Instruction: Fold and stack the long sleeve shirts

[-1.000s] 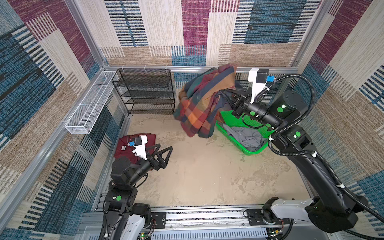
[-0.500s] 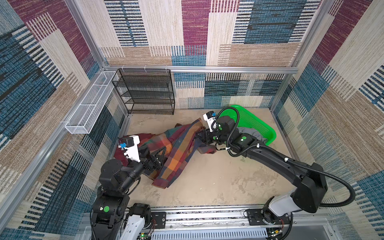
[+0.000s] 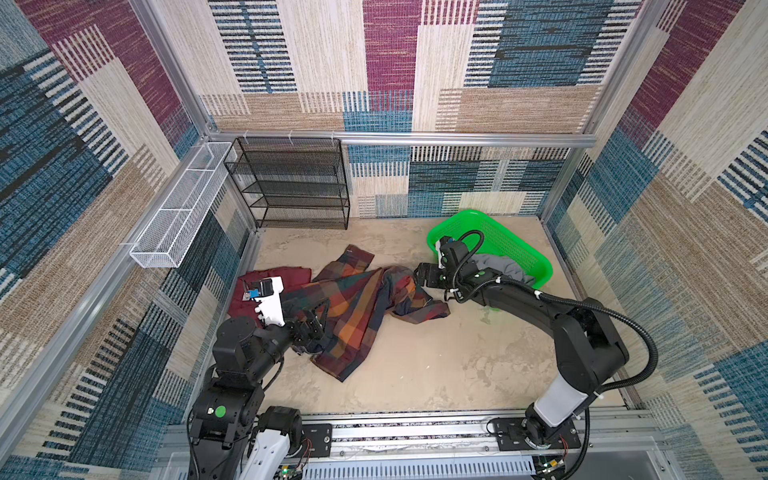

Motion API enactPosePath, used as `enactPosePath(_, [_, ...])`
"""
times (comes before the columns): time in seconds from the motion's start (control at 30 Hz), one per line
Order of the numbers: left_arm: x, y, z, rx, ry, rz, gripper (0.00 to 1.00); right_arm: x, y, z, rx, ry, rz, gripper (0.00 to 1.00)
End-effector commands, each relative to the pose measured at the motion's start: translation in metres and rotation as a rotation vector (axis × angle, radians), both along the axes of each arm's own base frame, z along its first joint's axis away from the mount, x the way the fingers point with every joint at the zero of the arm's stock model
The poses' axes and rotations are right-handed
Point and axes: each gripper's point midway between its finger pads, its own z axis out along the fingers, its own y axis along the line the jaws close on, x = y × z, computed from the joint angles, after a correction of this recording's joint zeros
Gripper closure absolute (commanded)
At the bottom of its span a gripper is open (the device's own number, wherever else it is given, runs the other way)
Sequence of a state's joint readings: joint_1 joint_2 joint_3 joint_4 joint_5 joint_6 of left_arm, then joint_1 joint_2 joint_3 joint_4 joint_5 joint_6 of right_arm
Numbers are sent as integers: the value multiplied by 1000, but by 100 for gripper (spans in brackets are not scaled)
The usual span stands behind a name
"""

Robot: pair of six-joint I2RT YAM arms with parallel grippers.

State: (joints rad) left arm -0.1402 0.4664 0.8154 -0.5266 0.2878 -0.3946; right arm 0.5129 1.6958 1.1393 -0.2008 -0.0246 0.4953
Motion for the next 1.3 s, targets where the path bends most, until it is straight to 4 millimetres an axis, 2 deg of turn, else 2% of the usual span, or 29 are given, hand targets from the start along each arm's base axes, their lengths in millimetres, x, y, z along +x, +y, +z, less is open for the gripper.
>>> enactPosePath(0.0, [3,4,-6,13,17,27,3,28,-21,-3,-9,-45,-84,7])
enactPosePath(0.13, [4,6,-10,15,36,37,3,57,-71,-31,-44,7,-202,8])
enactPosePath(0.2, [4,6,-12,17,40,37,3,69,-94,-35,-52,14,-252,9])
enactPosePath(0.27, [4,6,-13,20,48,39,4,78,-107,-30,-45,3,-278,9])
enactPosePath(0.3, [5,6,-14,21,54,39,4,81,-110,-27,-43,-1,-282,9])
enactPosePath(0.43, [5,5,-17,20,64,35,4,86,-98,-2,24,-48,-239,9])
enactPosePath(0.5, [5,5,-17,21,65,35,4,93,-101,6,28,-84,-260,7])
enactPosePath(0.6, [6,5,-18,21,68,34,5,113,-108,2,-15,-55,-295,7])
enactPosePath(0.8, [6,6,-19,24,75,36,5,145,-103,-15,-29,-23,-309,8])
enactPosePath(0.93, [6,6,-20,27,77,37,5,169,-114,-12,-68,-41,-362,9])
enactPosePath(1.13, [6,5,-20,26,78,34,5,206,-134,6,-105,-100,-446,8])
enactPosePath(1.27, [5,6,-19,33,77,35,5,225,-145,6,-134,-83,-493,8])
